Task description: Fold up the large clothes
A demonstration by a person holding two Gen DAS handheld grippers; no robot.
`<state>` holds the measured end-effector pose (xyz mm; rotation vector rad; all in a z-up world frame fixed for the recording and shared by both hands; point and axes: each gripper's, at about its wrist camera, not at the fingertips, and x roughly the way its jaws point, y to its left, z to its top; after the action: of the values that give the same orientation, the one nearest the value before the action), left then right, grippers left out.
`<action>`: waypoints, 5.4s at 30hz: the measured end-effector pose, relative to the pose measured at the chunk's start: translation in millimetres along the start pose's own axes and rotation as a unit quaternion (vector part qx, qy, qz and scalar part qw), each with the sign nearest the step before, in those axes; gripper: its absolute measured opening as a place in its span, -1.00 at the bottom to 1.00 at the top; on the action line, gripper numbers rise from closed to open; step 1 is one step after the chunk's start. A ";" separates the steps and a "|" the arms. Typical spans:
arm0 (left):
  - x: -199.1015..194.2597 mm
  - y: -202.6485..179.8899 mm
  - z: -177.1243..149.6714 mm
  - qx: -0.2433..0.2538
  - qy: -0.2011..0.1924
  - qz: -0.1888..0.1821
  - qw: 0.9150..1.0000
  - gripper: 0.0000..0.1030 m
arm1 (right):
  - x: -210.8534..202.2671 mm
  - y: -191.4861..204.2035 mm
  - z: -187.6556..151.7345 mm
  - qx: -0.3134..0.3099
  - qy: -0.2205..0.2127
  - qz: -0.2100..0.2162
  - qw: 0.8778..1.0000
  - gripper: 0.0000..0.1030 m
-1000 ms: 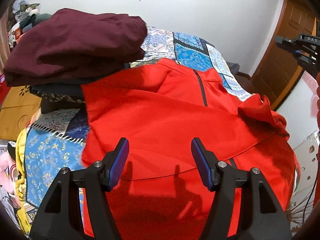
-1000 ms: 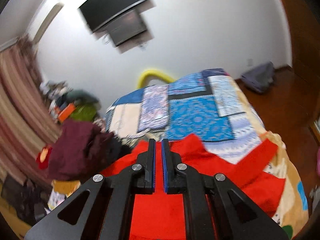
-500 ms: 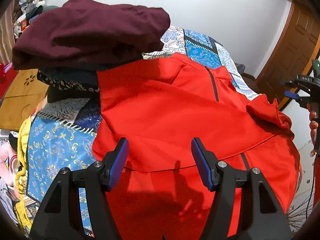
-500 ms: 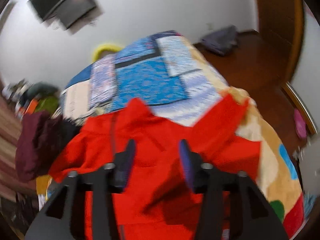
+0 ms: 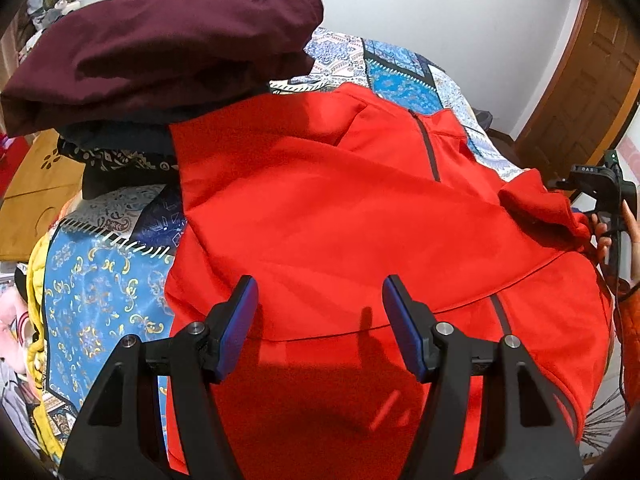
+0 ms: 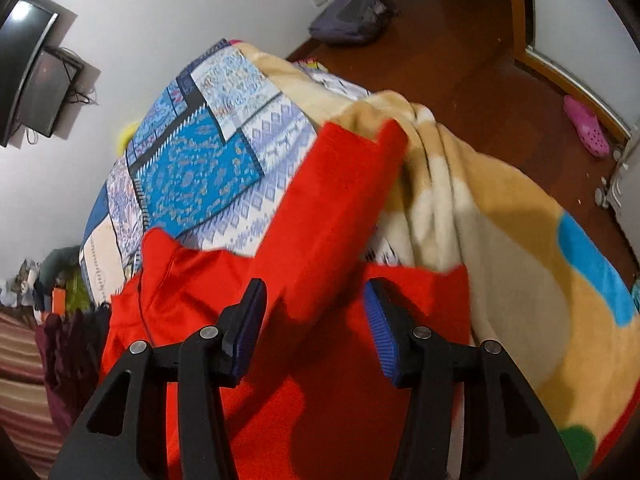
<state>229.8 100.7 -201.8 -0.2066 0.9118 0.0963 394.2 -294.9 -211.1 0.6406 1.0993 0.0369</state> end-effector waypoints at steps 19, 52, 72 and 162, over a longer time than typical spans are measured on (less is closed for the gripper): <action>-25.3 10.0 1.4 -0.008 -0.031 0.007 0.999 0.23 | -81.8 162.8 -68.6 -0.234 -0.042 0.153 0.959 -0.93; -39.9 19.8 -3.9 0.015 -0.025 0.047 0.998 0.23 | -20.2 171.5 -213.8 -0.440 0.172 0.069 0.879 0.01; 63.0 -116.6 8.2 0.247 0.118 0.010 0.962 0.23 | -103.7 13.8 -93.8 -0.272 -0.023 -0.011 0.962 0.01; 74.0 -95.8 180.9 0.106 -0.013 -0.012 0.994 0.24 | -52.9 156.1 -44.3 -0.334 -0.042 0.065 0.940 0.04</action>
<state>431.3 46.3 -139.8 -0.0185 0.8856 -0.0206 375.7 -164.0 -103.1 0.0976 0.8836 0.4734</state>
